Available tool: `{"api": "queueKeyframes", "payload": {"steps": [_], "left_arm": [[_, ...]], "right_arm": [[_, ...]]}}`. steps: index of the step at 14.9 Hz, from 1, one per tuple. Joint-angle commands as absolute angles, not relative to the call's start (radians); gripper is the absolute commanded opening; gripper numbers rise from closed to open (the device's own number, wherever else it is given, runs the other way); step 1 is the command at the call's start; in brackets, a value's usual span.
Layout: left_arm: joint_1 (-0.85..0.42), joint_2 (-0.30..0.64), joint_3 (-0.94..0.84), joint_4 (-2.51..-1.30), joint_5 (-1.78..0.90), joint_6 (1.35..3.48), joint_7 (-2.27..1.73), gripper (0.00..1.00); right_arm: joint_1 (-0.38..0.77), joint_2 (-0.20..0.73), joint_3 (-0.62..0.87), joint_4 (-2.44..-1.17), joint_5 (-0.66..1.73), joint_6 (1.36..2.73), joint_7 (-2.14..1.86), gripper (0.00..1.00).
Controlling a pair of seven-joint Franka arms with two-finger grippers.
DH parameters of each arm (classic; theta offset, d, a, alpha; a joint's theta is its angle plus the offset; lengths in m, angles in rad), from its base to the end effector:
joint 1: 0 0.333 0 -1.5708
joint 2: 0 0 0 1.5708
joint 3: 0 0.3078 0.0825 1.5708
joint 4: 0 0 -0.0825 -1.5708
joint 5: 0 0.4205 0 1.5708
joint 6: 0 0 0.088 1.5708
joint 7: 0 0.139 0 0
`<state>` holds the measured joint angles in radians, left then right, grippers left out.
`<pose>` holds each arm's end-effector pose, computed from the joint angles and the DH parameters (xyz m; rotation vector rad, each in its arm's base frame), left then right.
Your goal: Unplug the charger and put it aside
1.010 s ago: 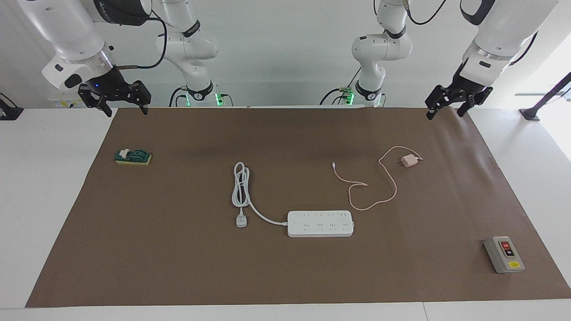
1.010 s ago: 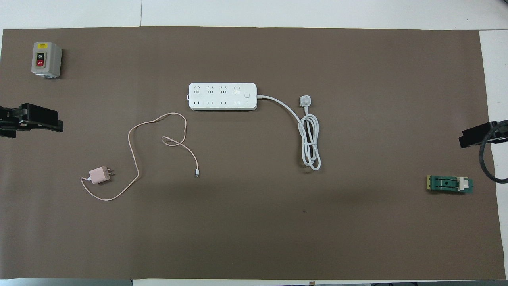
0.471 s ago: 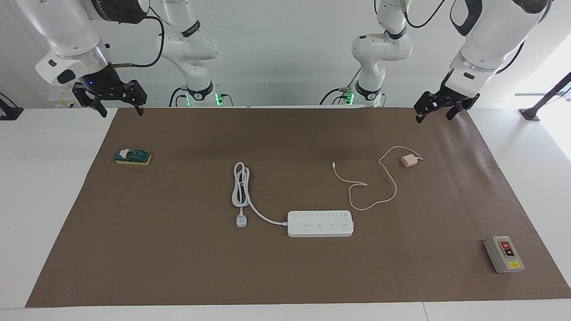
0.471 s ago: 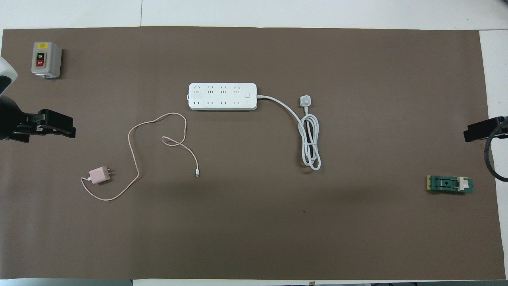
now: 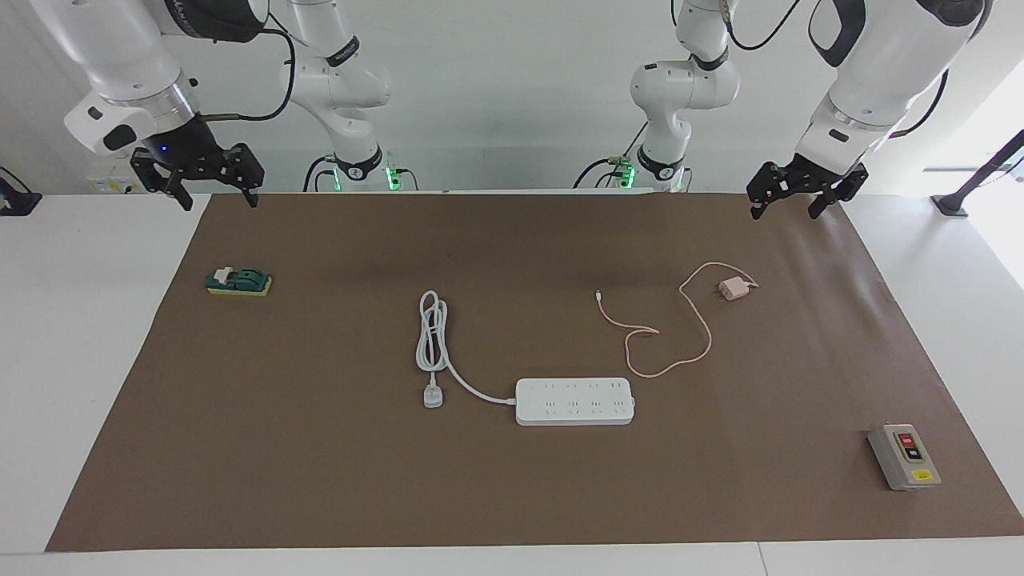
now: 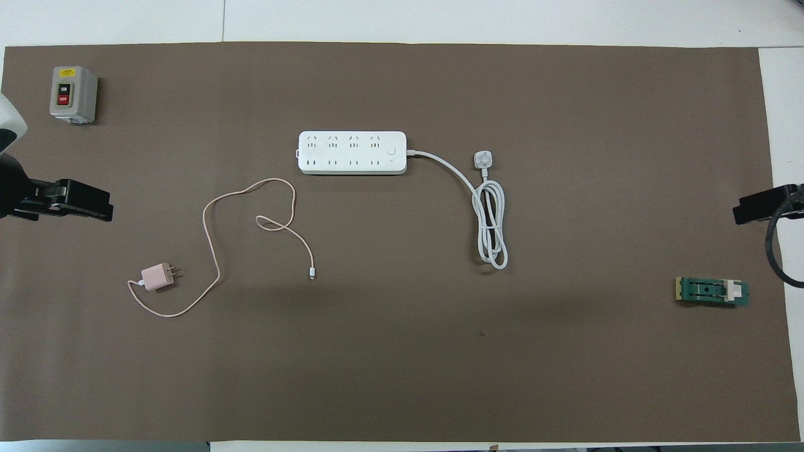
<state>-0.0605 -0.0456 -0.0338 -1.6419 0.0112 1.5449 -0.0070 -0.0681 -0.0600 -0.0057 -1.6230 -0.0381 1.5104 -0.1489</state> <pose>0.5692 -0.0526 0.5726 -3.1223 0.1363 0.0793 0.5624 -0.0472 0.5876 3.1066 0.1147 -0.0878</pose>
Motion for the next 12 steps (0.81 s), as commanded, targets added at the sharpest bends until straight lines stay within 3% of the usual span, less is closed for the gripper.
{"api": "queueKeyframes", "payload": {"steps": [1, 12], "left_arm": [[-0.075, -0.057, -0.023, -1.654, 0.025, 1.612, -0.012, 1.00], [-0.083, -0.067, -0.023, -1.669, 0.021, 1.592, -0.020, 1.00]], "right_arm": [[-0.081, -0.075, 0.009, -1.634, -0.035, 1.508, -0.143, 1.00], [-0.080, -0.075, 0.008, -1.635, -0.009, 1.509, -0.143, 1.00]]}}
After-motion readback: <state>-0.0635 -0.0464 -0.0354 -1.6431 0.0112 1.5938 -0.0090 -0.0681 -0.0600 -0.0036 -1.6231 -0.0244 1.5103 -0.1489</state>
